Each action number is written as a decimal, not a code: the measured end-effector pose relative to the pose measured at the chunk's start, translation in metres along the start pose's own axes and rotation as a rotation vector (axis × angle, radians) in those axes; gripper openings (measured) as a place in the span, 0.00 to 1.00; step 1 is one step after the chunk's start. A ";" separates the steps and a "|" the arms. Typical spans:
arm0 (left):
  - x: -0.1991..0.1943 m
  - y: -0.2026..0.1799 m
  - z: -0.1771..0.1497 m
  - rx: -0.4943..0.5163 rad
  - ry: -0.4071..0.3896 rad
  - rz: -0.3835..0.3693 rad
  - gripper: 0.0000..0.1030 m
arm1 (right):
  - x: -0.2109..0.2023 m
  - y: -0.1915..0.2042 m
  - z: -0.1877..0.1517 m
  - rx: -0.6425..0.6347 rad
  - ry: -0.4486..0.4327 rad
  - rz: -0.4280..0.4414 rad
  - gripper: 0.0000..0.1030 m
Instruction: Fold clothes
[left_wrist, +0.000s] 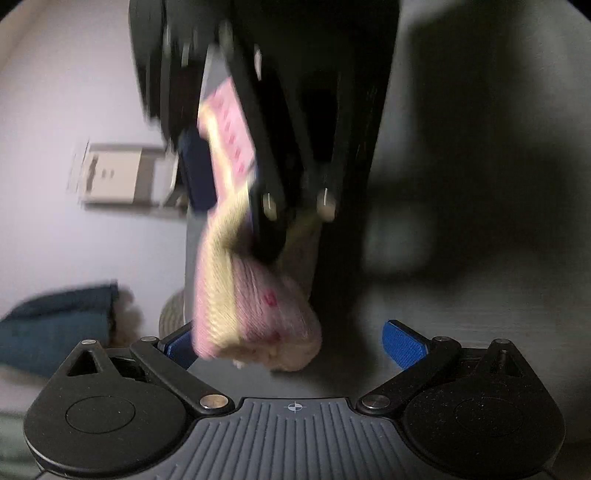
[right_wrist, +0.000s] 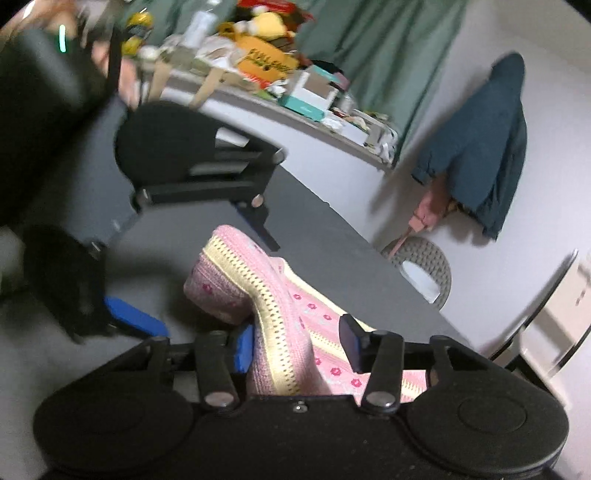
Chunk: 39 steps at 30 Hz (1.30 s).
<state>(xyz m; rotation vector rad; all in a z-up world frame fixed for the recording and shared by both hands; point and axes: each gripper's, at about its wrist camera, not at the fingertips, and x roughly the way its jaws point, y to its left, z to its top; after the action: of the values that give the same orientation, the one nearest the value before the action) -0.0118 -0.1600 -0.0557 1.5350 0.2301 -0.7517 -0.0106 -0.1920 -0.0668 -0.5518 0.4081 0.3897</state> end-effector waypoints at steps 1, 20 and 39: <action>0.005 0.003 0.001 -0.034 0.009 0.007 0.99 | -0.001 -0.003 0.000 0.012 0.000 0.004 0.45; 0.012 -0.010 0.001 0.101 -0.190 0.095 0.28 | -0.030 -0.104 -0.036 0.438 0.016 0.055 0.64; 0.001 -0.047 -0.007 0.270 -0.193 0.177 0.21 | 0.020 -0.211 -0.157 1.376 0.294 0.344 0.61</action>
<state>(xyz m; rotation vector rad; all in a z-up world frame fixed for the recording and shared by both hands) -0.0357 -0.1477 -0.0946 1.6973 -0.1553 -0.8071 0.0615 -0.4422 -0.1094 0.8256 0.9317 0.2700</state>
